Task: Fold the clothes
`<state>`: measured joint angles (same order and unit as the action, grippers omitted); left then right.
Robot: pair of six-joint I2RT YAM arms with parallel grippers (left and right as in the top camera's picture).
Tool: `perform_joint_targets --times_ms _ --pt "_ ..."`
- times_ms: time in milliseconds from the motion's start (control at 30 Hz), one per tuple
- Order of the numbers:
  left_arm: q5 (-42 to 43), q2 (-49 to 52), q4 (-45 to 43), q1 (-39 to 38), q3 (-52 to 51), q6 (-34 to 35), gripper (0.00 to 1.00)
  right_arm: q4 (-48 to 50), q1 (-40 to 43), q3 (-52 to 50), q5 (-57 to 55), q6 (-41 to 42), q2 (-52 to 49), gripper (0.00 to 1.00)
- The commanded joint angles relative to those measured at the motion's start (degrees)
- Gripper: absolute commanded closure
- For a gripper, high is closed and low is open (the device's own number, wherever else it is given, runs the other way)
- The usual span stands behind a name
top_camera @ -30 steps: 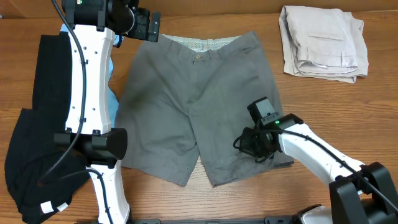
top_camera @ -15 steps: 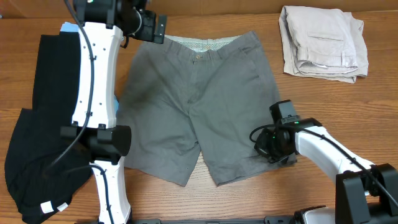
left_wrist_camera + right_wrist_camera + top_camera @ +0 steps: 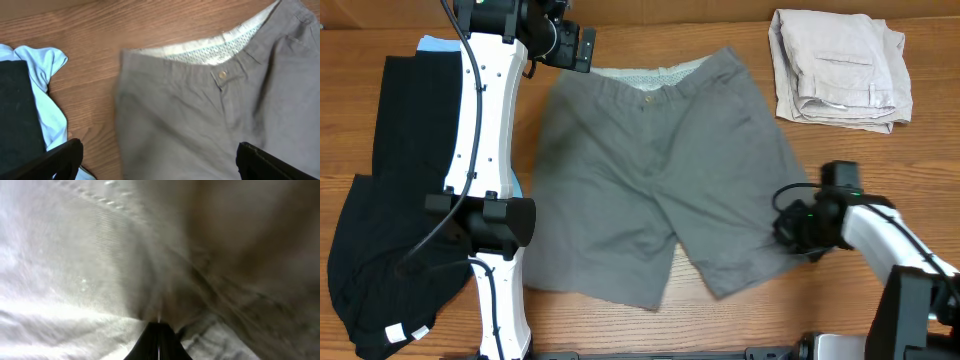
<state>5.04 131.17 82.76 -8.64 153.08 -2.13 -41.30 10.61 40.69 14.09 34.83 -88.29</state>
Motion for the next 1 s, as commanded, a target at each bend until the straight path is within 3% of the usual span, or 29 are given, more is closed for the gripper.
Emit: perform_joint_targets --times_ms 0,167,333,433,533,800,967 --pt "-0.6 0.4 -1.1 0.0 -0.1 -2.0 0.0 0.3 7.7 -1.5 -3.7 -5.0 -0.7 0.96" --pt "-0.6 1.7 -3.2 0.0 -0.1 -4.6 0.0 -1.7 19.4 0.7 1.3 -15.0 -0.7 0.96" --pt "-0.7 6.0 -3.7 0.1 -0.1 -7.1 0.0 -12.2 24.4 8.5 9.9 -25.9 1.0 0.76" --pt "-1.0 9.9 -3.2 0.2 -0.1 -8.8 0.0 -18.6 23.8 13.6 13.1 -29.2 4.1 0.59" --pt "-1.0 14.1 -2.4 0.4 -0.1 -11.5 0.0 -22.9 22.1 17.6 13.2 -29.4 7.8 0.49" --pt "-0.5 21.6 -2.5 0.7 -0.1 -14.9 0.0 -25.3 16.2 21.2 13.2 -28.9 16.8 0.35" --pt "0.0 24.2 -3.8 0.7 -0.2 -14.8 0.04 -25.3 13.4 21.2 13.2 -28.9 17.5 0.34"
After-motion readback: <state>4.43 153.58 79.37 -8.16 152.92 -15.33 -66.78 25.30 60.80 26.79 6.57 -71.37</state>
